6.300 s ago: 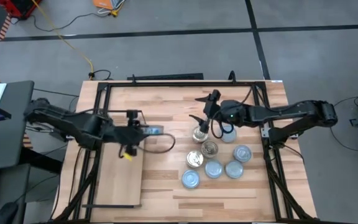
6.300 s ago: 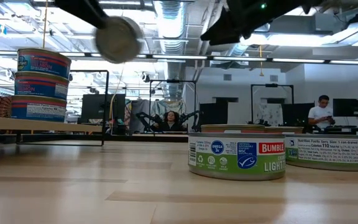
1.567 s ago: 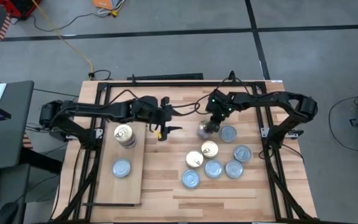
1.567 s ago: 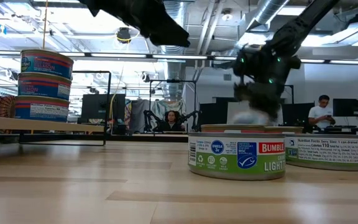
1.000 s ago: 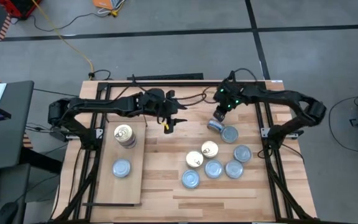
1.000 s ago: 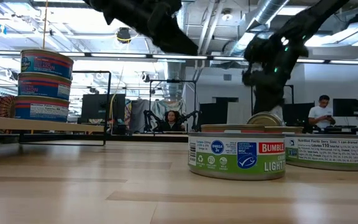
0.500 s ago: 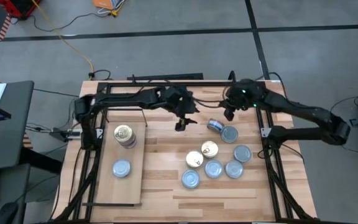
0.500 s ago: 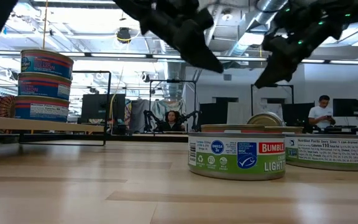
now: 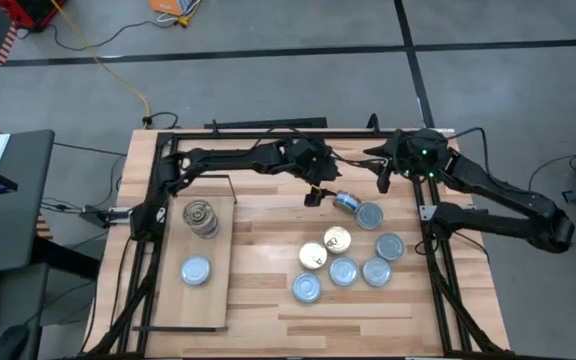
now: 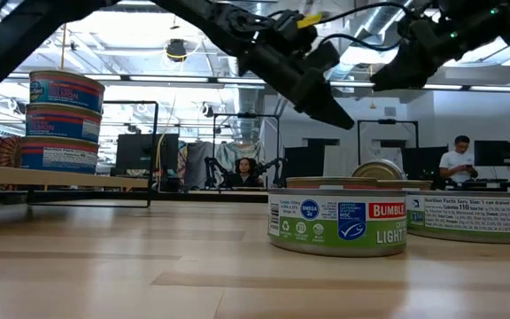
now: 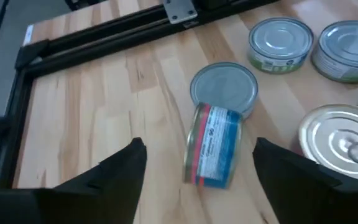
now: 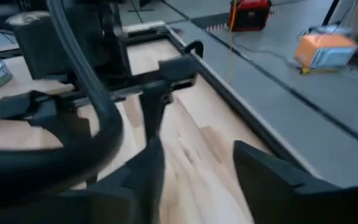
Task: Stack canned seafood by type on shelf
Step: Stack the top right blue and pink tuna can on the blue and pink tuna can on the shelf
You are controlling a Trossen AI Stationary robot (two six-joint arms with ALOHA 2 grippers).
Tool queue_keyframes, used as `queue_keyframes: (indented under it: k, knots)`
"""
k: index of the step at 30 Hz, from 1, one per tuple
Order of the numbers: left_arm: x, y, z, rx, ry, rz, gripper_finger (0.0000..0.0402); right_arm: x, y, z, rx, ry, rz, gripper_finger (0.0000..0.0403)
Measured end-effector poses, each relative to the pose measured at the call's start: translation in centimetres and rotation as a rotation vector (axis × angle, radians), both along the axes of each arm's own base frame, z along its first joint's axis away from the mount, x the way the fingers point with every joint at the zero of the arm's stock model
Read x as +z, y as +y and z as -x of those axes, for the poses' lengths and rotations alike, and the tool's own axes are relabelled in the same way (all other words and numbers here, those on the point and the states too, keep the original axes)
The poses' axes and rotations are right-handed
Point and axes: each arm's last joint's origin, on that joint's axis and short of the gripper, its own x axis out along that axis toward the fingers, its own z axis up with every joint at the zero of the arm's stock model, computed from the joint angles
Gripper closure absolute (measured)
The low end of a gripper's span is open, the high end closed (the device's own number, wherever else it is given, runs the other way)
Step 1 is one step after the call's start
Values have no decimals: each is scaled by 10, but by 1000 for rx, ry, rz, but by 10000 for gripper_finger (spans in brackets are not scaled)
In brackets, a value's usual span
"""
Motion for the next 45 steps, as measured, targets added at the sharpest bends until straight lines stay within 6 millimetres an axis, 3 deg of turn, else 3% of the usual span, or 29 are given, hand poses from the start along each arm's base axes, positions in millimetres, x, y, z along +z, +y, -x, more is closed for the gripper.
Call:
queue_keyframes:
  k: [3, 7, 21, 26, 45]
  knots:
    - [-7, 3, -11, -26, -7, -38, 89, -7, 2, 3, -13, -13, -34, 142]
    - [-21, 5, -20, -56, 2, -80, 64, -16, 7, 10, -28, -6, -84, 119]
    - [-23, 4, -33, -220, -188, -106, 58, -32, 3, 24, -276, 107, -251, 117]
    - [-53, 6, -40, -197, -136, -98, 58, -32, 1, 26, -308, 91, -274, 117]
    - [-72, 0, -35, -178, 22, -49, 62, -31, 1, 25, -296, 95, -256, 117]
